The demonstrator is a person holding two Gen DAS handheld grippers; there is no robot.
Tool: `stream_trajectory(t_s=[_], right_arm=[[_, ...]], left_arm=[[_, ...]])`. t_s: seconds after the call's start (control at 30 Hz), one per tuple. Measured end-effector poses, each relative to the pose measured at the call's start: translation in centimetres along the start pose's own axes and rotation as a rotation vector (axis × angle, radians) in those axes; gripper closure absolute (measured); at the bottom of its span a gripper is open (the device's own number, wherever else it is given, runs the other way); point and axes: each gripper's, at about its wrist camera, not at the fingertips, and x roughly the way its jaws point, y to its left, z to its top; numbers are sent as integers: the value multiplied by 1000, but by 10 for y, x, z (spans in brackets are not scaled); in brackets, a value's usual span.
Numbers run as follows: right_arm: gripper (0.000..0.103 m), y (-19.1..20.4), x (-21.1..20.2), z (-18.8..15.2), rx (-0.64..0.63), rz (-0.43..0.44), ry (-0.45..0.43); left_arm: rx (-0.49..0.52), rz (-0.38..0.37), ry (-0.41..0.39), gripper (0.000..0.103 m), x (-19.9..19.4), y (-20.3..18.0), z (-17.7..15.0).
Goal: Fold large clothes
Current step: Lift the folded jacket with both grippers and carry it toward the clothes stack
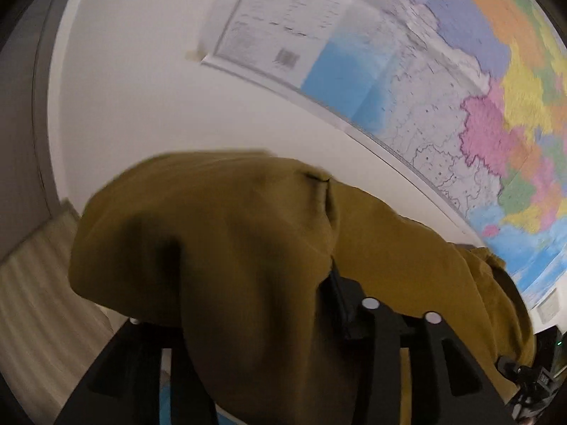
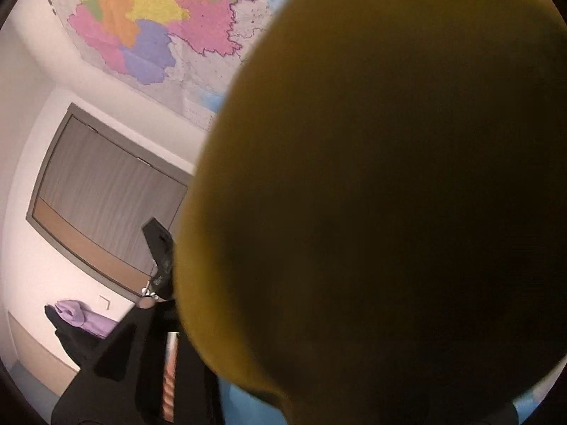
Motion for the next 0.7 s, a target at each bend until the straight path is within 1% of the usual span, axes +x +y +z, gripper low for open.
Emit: stream_trajectory(t_s=[0.03, 0.07, 0.1, 0.17, 0.2, 0.23, 0.27, 0.3, 0.33, 0.37, 0.4, 0.43, 0.5, 0.53, 0.57, 0.6, 0.63, 0.67, 0.7], right_arm=[[39, 2, -2, 2, -5, -4, 1], [30, 5, -12, 0, -21, -9, 0], [29, 2, -17, 3, -35, -24, 5], [29, 5, -38, -4, -79, -68, -2], [30, 5, -52, -8, -96, -112, -17], [31, 4, -62, -13, -110, -149, -29], [30, 5, -76, -17, -143, -209, -62], [29, 6, -89, -21, -181, -286, -103], [27, 5, -99, -24, -198, -338, -132], [20, -2, -102, -18, -199, -336, -137], [18, -3, -102, -16, -199, -327, -131], [18, 1, -96, -18, -209, -322, -121], [18, 5, -83, -8, -266, -303, -106], [27, 18, -69, -6, -292, -308, -102], [48, 26, -62, -9, -328, -288, -68], [58, 30, -60, -10, -352, -275, -47], [78, 40, -66, -11, -383, -270, -55], [89, 52, -76, -9, -411, -233, -71], [90, 61, -90, -5, -424, -187, -91]], left_arm=[[5, -1, 0, 60, -2, -1, 0], [7, 7, 8, 57, 0, -1, 1], [3, 12, 16, 56, 1, 1, 2], [0, 12, 23, 52, -1, 2, 2], [-2, 21, 26, 50, -1, 1, 4], [-11, 31, 30, 46, -1, 2, 4], [-18, 45, 34, 43, -3, 4, 4], [-20, 52, 33, 43, -5, 3, 3], [-24, 54, 30, 40, -8, 2, 4], [-27, 53, 27, 34, -12, 2, 3], [-28, 48, 28, 32, -15, 2, 2], [-25, 47, 27, 31, -17, 2, 1], [-10, 59, 27, 30, -17, -1, 0], [-6, 67, 29, 30, -17, -2, -1], [-7, 73, 31, 30, -17, -2, -2], [-13, 77, 36, 30, -17, -3, -2], [-17, 76, 40, 30, -18, -3, -1], [-14, 81, 42, 30, -20, -3, -2], [2, 102, 42, 30, -22, -5, -2]])
